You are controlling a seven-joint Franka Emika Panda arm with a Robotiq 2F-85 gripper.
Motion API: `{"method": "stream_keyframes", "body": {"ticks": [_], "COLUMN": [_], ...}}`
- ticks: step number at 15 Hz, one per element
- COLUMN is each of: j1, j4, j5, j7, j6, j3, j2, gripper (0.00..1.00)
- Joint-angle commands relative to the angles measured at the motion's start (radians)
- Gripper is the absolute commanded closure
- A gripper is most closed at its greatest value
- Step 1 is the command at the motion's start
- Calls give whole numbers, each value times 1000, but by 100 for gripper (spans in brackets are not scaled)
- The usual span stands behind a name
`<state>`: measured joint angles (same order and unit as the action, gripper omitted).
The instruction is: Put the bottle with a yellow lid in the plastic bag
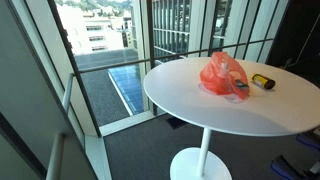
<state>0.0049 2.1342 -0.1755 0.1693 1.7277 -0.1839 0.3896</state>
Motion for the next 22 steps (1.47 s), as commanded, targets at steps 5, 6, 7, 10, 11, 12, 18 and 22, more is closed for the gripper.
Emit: {"method": "stream_keyframes", "body": {"ticks": [5,6,7,10,11,12,18,22], "j1": [-24,-27,-36,-64,-74,-84,-141,-171], "j4": [-4,-12,-24,-56,-74,-90,-145,-148], "j5": [-8,3,17,56,71,83,129,134], "j7": [7,0,-14,-41,-51,-60,-82,-62], "j6": [-4,-1,5,18,23,31,96,174], "j3": [19,21,24,28,27,25,1,-24], "j2": [2,-4,-15,-49,-65,-80,-178,-263], "gripper": [0,0,0,0,0,0,0,0]}}
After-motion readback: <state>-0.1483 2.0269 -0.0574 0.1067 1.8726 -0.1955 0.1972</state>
